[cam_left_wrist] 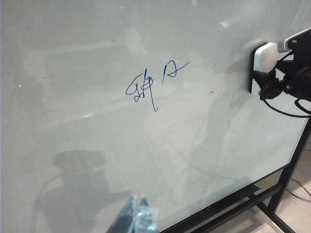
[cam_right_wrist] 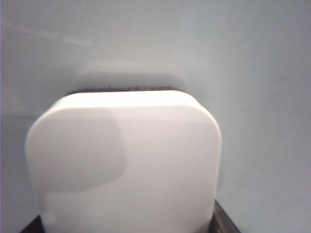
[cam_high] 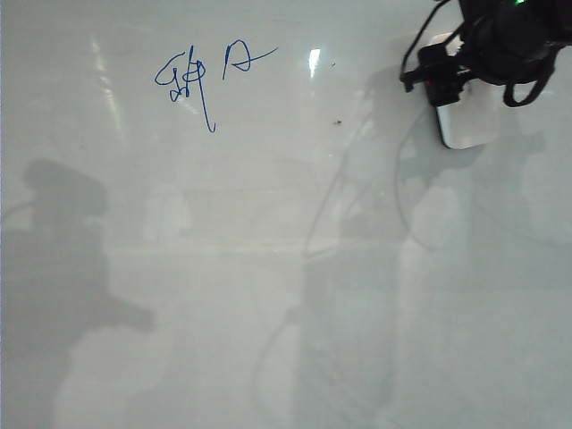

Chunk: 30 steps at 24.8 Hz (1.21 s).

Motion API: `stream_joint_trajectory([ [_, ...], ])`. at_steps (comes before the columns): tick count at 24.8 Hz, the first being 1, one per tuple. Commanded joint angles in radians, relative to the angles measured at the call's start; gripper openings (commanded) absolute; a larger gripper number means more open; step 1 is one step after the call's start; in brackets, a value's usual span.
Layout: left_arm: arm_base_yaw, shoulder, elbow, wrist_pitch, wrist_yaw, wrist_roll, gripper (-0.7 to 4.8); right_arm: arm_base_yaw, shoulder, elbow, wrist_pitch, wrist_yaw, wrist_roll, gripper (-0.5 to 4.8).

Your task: Grab the whiteboard eraser that is attached to the surface of the whiteboard and use it to clean the writing on the whiteboard.

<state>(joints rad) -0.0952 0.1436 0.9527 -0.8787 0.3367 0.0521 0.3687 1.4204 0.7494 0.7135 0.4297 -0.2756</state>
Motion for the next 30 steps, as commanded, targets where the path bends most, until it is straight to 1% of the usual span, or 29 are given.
stream_joint_trajectory([
  [1,0.000,0.000,0.003,0.011,0.000,0.000,-0.02,0.053,-0.030,0.003,0.019,-0.001,-0.083,2.06],
  [4,0.000,0.000,0.003,0.011,0.000,0.000,-0.02,0.120,-0.057,0.006,0.018,-0.002,-0.157,2.02],
  [6,0.000,0.000,0.003,0.011,0.000,0.000,-0.02,0.181,-0.065,0.025,-0.004,-0.001,-0.264,2.00],
  [7,0.000,0.000,0.003,0.011,0.000,0.000,-0.02,0.237,-0.064,0.079,-0.096,0.011,-0.380,2.00],
  [8,0.000,0.000,0.003,0.011,0.000,0.000,-0.02,0.278,-0.057,0.140,-0.207,0.026,-0.448,2.01],
  [9,0.000,0.000,0.003,0.011,0.000,0.000,-0.02,0.306,-0.047,0.189,-0.288,0.035,-0.483,2.01],
  [11,0.000,0.000,0.003,0.011,0.000,0.000,-0.02,0.347,-0.025,0.268,-0.391,0.071,-0.527,2.01],
  [12,0.000,0.000,0.003,0.011,0.000,0.000,-0.02,0.370,-0.011,0.314,-0.430,0.097,-0.554,2.01],
  [15,0.000,0.000,0.002,0.011,0.000,0.000,-0.02,0.439,0.046,0.450,-0.475,0.141,-0.631,2.01],
  [20,0.000,0.000,0.003,0.011,0.000,0.000,-0.02,0.508,0.146,0.603,-0.509,0.181,-0.711,2.01],
  [23,0.000,0.000,0.003,0.011,0.000,0.000,-0.02,0.523,0.209,0.666,-0.509,0.182,-0.726,2.01],
  [27,0.000,0.000,0.003,0.011,0.000,0.000,-0.02,0.524,0.292,0.734,-0.528,0.240,-0.758,2.01],
  [30,0.000,0.000,0.003,0.011,0.000,0.000,-0.02,0.521,0.341,0.774,-0.561,0.263,-0.776,2.01],
])
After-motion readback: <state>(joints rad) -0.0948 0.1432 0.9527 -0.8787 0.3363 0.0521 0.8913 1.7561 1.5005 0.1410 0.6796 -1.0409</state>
